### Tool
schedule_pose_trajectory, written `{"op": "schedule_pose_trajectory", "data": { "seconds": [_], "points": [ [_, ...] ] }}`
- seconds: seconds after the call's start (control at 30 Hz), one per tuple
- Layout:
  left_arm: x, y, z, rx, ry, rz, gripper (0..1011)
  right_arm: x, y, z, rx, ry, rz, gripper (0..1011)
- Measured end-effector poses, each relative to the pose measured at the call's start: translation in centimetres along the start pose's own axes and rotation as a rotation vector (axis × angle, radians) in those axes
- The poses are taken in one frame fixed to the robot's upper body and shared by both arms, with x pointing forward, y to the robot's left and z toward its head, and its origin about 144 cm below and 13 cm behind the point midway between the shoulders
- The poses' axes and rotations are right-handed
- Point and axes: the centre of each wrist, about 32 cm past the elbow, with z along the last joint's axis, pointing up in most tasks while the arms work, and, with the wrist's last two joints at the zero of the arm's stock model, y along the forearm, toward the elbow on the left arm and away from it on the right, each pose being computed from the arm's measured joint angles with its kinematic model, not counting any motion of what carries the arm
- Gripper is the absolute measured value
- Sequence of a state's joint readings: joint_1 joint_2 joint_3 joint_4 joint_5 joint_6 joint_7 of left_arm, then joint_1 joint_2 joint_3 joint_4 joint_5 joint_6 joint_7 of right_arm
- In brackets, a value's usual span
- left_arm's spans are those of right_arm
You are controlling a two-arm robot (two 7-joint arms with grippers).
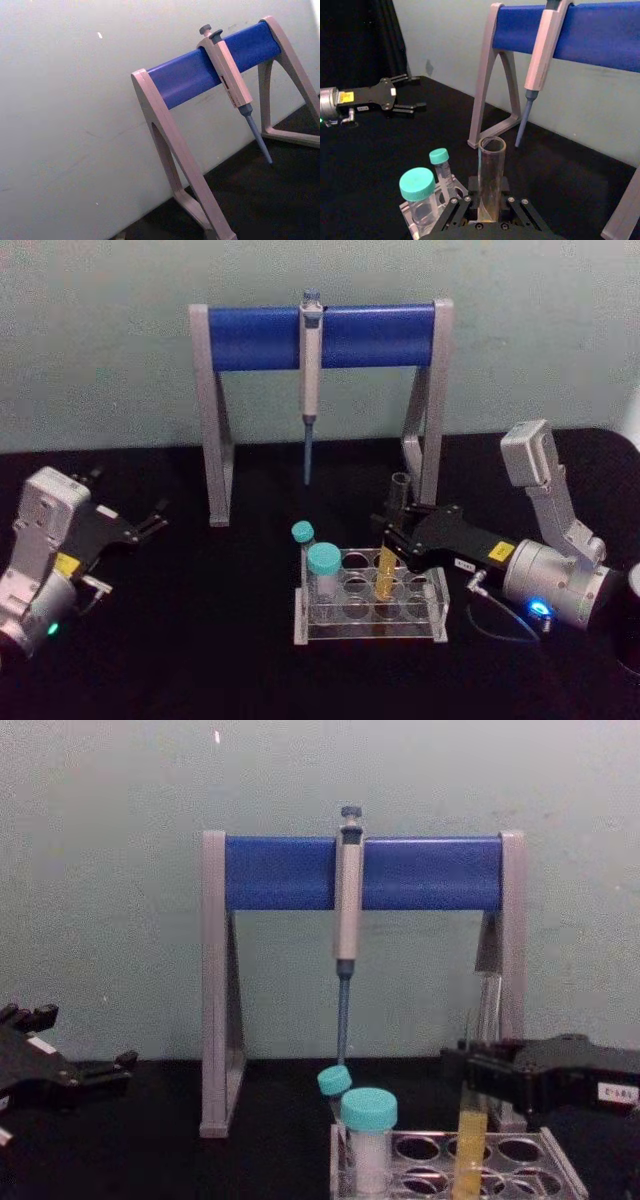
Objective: Pick up the test tube from the test tube rack, shake it, then place it back into the test tube rack.
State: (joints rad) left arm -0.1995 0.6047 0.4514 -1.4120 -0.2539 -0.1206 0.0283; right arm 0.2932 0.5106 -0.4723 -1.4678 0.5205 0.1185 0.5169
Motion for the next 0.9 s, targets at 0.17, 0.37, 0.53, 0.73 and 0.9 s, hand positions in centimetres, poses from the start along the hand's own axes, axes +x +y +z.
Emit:
{"op": "schedule_pose_trajectory", "data": {
  "seconds": [0.17, 0.37, 0.53, 0.73, 0.9],
  "points": [
    [0.0, 0.0, 0.0, 0.0, 0.0, 0.0, 1010, 0.0, 0.04, -0.08, -0.011, -0.003, -0.001, 232],
    [0.0, 0.0, 0.0, 0.0, 0.0, 0.0, 1009, -0.04, 0.13, 0.01, -0.024, -0.016, -0.002, 233],
    [0.0, 0.0, 0.0, 0.0, 0.0, 0.0, 1010, -0.08, 0.16, 0.09, -0.029, -0.024, -0.004, 233],
    [0.0, 0.0, 0.0, 0.0, 0.0, 0.0, 1010, -0.08, 0.16, 0.09, -0.029, -0.023, -0.003, 232],
    [0.0, 0.0, 0.0, 0.0, 0.0, 0.0, 1010, -0.08, 0.14, 0.05, -0.032, -0.022, -0.003, 304]
  ]
}}
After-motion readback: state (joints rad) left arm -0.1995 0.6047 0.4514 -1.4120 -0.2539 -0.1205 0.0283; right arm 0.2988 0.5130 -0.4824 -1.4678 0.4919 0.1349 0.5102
